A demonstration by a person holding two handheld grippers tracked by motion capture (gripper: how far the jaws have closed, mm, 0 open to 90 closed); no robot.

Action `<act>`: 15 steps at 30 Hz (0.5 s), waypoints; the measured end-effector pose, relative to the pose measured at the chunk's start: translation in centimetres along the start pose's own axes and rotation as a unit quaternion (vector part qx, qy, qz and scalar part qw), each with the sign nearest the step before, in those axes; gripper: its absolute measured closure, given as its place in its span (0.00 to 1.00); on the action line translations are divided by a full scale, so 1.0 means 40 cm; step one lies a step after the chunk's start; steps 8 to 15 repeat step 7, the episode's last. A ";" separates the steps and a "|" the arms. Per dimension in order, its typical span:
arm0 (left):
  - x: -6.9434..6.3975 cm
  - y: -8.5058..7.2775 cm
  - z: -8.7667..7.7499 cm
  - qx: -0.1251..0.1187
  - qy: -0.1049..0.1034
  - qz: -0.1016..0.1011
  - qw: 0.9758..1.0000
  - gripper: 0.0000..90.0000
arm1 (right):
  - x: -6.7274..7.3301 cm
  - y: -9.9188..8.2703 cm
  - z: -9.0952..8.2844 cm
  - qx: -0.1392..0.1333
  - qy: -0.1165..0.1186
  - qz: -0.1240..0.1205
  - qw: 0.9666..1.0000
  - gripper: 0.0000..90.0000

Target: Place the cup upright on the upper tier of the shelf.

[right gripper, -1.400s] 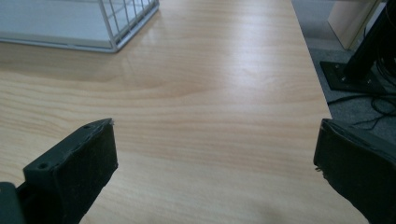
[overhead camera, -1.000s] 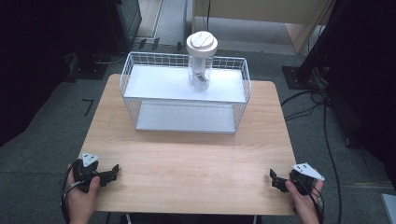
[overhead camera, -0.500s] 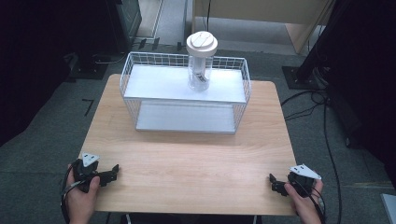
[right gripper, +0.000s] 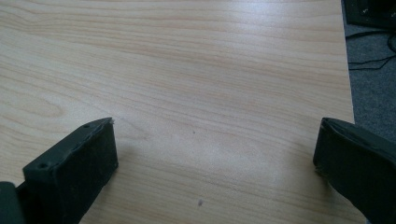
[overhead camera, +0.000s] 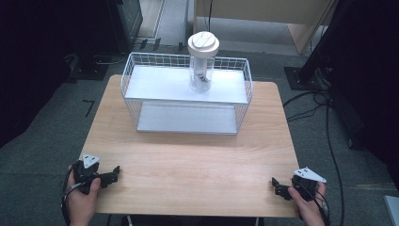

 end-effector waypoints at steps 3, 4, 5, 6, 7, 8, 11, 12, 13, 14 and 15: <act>0.000 0.000 0.000 0.000 0.000 0.000 1.000 0.00 | 0.000 -0.002 -0.002 0.001 0.004 -0.004 1.000 0.00; 0.000 0.000 0.000 0.000 0.000 0.000 1.000 0.00 | 0.000 -0.002 -0.002 0.001 0.004 -0.003 1.000 0.00; 0.000 0.000 0.000 0.000 0.000 0.000 1.000 0.00 | 0.000 -0.003 -0.003 0.002 0.005 -0.004 1.000 0.00; 0.000 0.000 0.000 0.000 0.000 0.000 1.000 0.00 | 0.000 -0.003 -0.003 0.002 0.007 -0.005 1.000 0.00; 0.000 0.000 0.000 0.000 0.000 0.000 1.000 0.00 | 0.000 -0.003 -0.003 0.002 0.007 -0.005 1.000 0.00; 0.000 0.000 0.000 0.000 0.000 0.000 1.000 0.00 | 0.000 -0.003 -0.003 0.002 0.007 -0.005 1.000 0.00; 0.000 0.000 0.000 0.000 0.000 0.000 1.000 0.00 | 0.000 -0.003 -0.003 0.002 0.007 -0.005 1.000 0.00; 0.000 0.000 0.000 0.000 0.000 0.000 1.000 0.00 | 0.000 -0.003 -0.003 0.002 0.007 -0.005 1.000 0.00; 0.000 0.000 0.000 0.000 0.000 0.000 1.000 0.00 | 0.000 -0.003 -0.003 0.002 0.007 -0.005 1.000 0.00; 0.000 0.000 0.000 0.000 0.000 0.000 1.000 0.00 | 0.000 -0.003 -0.003 0.002 0.007 -0.005 1.000 0.00; 0.000 0.000 0.000 0.000 0.000 0.000 1.000 0.00 | 0.000 -0.003 -0.003 0.002 0.007 -0.005 1.000 0.00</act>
Point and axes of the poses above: each handheld gripper's, and its own axes: z roughly forward along the jaws, y roughly out of its top, x roughly to its left, the point moved 7 cm from there along z, roughly forward along the jaws, and after that the axes turned 12 degrees about y, right-handed, at the moved point
